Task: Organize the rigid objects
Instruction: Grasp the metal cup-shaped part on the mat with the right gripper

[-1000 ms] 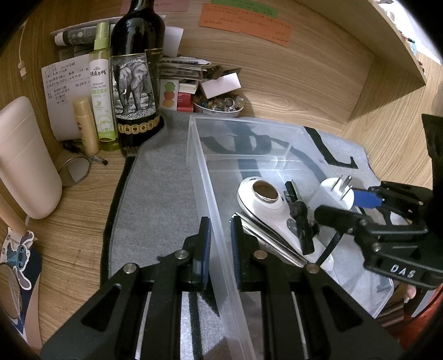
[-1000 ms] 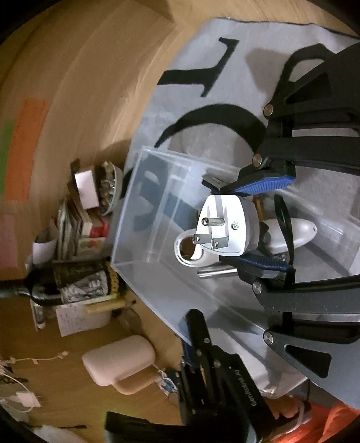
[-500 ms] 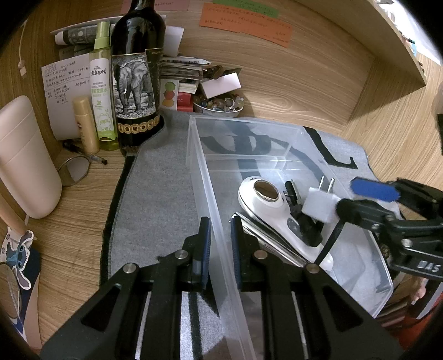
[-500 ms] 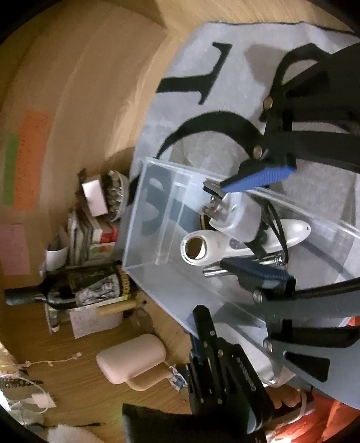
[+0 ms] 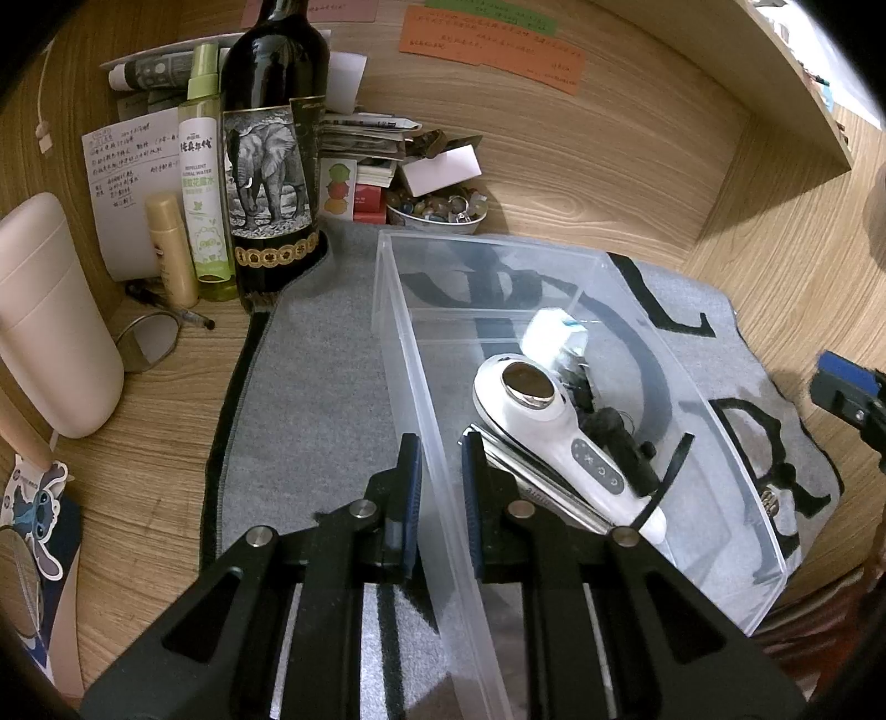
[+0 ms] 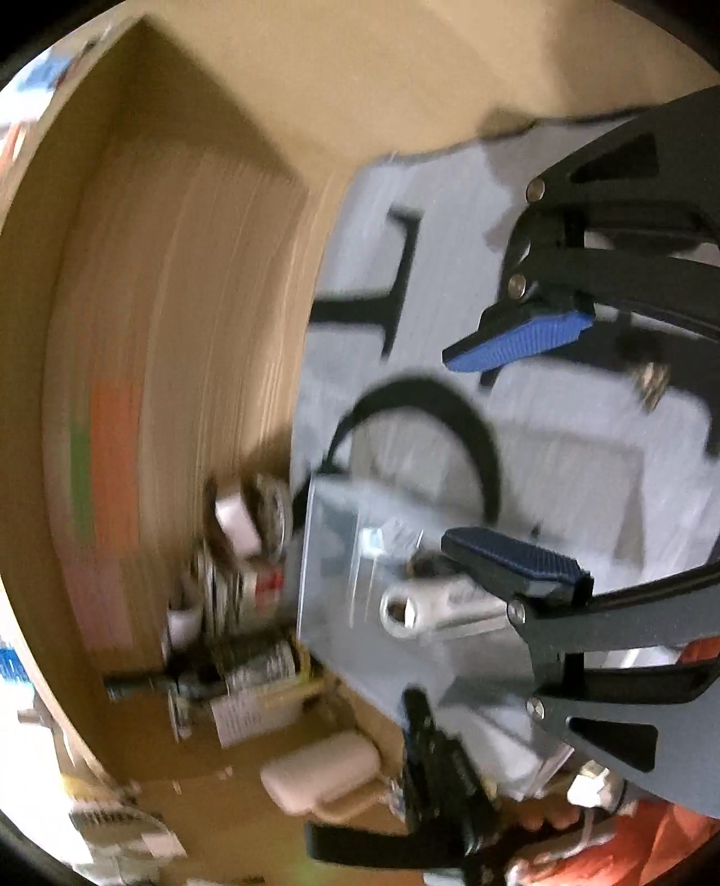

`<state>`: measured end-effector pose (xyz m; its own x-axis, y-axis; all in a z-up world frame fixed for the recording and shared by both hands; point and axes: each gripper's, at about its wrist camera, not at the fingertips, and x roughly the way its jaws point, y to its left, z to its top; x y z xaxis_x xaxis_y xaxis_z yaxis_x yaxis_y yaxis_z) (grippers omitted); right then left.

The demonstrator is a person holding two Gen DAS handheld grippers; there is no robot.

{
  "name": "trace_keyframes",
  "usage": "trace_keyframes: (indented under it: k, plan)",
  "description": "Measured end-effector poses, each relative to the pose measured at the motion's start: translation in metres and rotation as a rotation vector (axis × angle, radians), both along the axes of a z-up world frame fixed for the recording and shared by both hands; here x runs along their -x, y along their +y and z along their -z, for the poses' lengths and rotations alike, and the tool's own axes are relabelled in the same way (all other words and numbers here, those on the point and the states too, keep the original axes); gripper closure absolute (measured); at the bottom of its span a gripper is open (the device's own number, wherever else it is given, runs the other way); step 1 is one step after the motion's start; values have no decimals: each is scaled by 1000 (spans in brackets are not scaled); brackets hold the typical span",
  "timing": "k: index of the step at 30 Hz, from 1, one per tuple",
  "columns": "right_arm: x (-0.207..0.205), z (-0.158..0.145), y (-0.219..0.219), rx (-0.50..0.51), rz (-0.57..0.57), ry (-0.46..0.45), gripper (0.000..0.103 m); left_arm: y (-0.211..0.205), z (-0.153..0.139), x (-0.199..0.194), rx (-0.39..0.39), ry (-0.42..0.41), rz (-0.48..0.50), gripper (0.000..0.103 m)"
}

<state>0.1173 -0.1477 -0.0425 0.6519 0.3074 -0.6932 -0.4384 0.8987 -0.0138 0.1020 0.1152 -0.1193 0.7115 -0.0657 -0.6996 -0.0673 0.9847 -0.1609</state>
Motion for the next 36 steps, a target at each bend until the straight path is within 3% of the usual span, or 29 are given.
trace_keyframes:
  k: [1,8,16,21,24,27,36]
  plan:
    - [2,1,-11,8,40,-5,38,0,0,0,0,-1,0,89]
    - [13,23,-56,14,182,71,38,-2,0,0,0,-2,2,89]
    - [19,69,-63,-22,196,236,38,-1,0,0,-2,-2,1,89]
    - [17,92,-56,5,186,281,38,0,-1,0,1,-2,2,89]
    - [16,101,-54,14,193,281,45,0,-1,0,0,-2,2,89]
    - [18,98,-52,33,180,258,68,0,-1,0,2,-2,2,89]
    - [9,78,-50,-4,180,213,69,0,-1,0,5,-3,2,89]
